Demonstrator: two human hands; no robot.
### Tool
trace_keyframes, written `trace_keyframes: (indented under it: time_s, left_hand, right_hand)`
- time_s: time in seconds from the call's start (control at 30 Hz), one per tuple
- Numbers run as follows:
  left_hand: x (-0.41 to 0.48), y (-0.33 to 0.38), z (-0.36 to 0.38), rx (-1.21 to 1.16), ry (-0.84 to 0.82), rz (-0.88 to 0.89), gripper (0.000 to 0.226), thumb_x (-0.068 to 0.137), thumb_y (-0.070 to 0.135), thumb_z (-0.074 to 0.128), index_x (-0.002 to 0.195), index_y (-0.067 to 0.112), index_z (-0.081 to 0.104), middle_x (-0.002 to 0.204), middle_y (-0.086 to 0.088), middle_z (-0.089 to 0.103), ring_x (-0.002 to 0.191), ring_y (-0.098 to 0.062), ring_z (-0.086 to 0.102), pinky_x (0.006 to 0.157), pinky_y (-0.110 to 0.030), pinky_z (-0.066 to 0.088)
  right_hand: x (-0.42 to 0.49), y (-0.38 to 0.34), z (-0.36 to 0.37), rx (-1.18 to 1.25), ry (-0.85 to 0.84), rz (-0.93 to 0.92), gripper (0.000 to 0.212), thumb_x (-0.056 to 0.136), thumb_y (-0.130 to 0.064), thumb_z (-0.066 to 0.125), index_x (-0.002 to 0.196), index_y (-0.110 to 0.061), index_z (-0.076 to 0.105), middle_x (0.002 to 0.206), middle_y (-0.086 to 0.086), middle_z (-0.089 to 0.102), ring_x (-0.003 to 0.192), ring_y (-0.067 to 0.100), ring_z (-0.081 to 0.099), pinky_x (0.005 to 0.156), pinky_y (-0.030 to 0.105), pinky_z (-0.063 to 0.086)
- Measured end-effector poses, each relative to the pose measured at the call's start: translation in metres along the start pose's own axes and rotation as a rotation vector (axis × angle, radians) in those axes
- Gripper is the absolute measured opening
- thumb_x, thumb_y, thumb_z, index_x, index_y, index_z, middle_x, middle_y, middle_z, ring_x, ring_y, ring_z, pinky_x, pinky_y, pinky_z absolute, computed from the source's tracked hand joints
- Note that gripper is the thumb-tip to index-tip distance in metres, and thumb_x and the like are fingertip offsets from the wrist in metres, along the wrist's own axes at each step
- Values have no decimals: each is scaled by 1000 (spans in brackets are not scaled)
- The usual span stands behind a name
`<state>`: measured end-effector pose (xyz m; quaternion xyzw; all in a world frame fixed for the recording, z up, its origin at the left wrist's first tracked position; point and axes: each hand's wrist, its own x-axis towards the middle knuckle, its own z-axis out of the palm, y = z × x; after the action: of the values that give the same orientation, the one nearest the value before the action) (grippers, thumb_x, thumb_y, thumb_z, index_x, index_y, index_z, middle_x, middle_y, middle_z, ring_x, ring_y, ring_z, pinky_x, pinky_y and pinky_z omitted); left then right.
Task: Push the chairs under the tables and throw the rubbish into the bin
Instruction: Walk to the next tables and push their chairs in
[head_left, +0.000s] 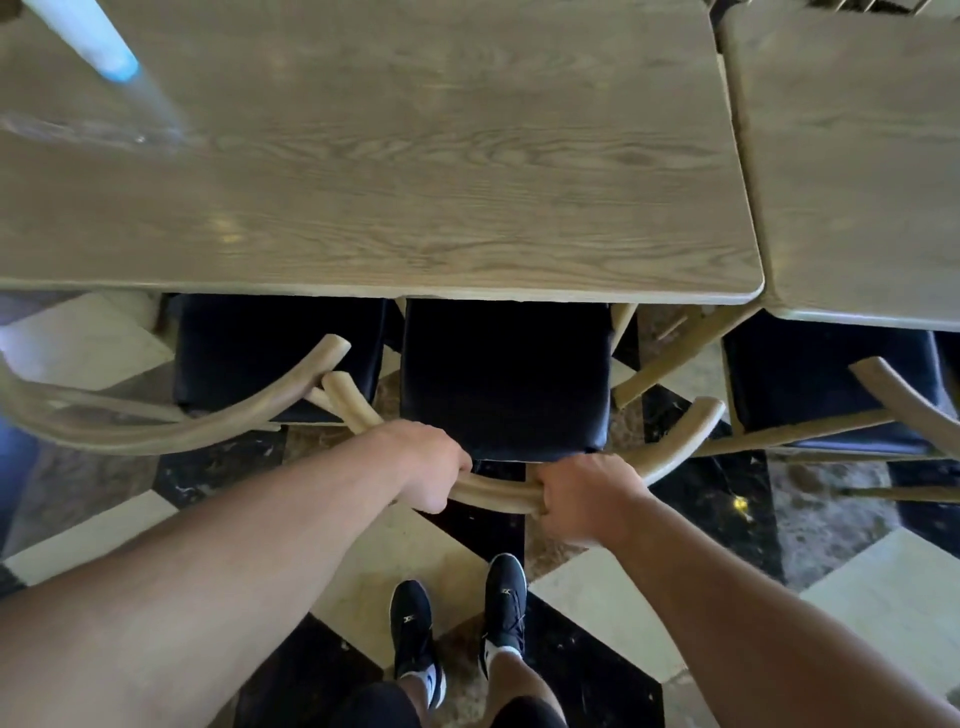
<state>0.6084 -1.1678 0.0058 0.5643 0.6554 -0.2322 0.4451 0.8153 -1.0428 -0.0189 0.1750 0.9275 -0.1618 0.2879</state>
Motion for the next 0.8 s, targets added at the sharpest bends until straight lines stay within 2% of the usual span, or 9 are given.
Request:
trace_keyframes:
  time_s: [0.17,0.33,0.4,0.43,0.5,0.57,0.67,0.73,0.8]
  left_hand:
    - [20,-2,-17,-30,34,13,21,83,24,62,99,37,59,85,7,65,74,-19,62,57,-37,43]
    - [25,-13,-12,51,220,87,19,85,33,65,103,32,61,80,9,61,69,-17,57,54,-36,37]
    - [14,-32,-3,121,378,123,28,90,41,69,112,25,64,93,5,65,87,-21,61,70,-39,43]
    - [6,-47,3,146,468,119,33,92,41,70,117,22,63,106,0,66,102,-25,60,86,-43,46]
    - [-12,-83,18,194,618,69,44,96,34,67,136,19,57,141,-8,57,132,-30,48,115,-49,34]
    - [-35,-122,33,172,758,18,57,99,25,62,153,16,47,164,-13,40,150,-34,34,125,-56,20]
    - [-61,-166,45,115,910,37,71,94,15,70,159,9,42,167,-17,38,147,-40,42,119,-66,31]
    - [-65,-191,53,18,936,-16,79,87,13,79,158,7,44,156,-20,51,127,-44,58,104,-65,49]
    - [-64,-212,60,-116,834,-154,79,89,28,79,157,13,42,136,-14,63,99,-37,69,78,-52,60]
  right_hand:
    - [18,22,-18,-79,-43,23,19,81,-42,53,96,-34,60,73,-14,42,71,18,51,61,34,38]
    - [25,27,-28,-114,-122,51,22,85,-45,57,104,-34,60,82,-12,56,74,15,61,67,36,56]
    - [26,23,-30,-106,-160,67,25,85,-48,61,106,-34,61,85,-12,58,75,14,61,67,35,55]
    - [27,19,-33,-98,-177,70,27,83,-49,63,105,-34,60,86,-12,58,76,13,61,68,34,54]
    - [32,5,-41,-74,-196,50,33,74,-55,66,96,-35,54,85,-14,56,76,13,57,67,31,47]
    - [44,-22,-49,-45,-181,13,42,70,-63,66,96,-36,48,87,-13,55,79,16,58,66,31,44]
    - [75,-77,-57,28,-95,-14,60,79,-68,63,124,-32,47,97,-8,56,85,21,63,69,38,53]
    - [95,-111,-57,75,-18,0,62,87,-65,64,133,-30,40,96,-7,57,78,21,61,63,39,53]
    - [110,-133,-52,119,60,44,56,95,-55,62,136,-28,36,92,-5,59,70,23,61,57,38,50]
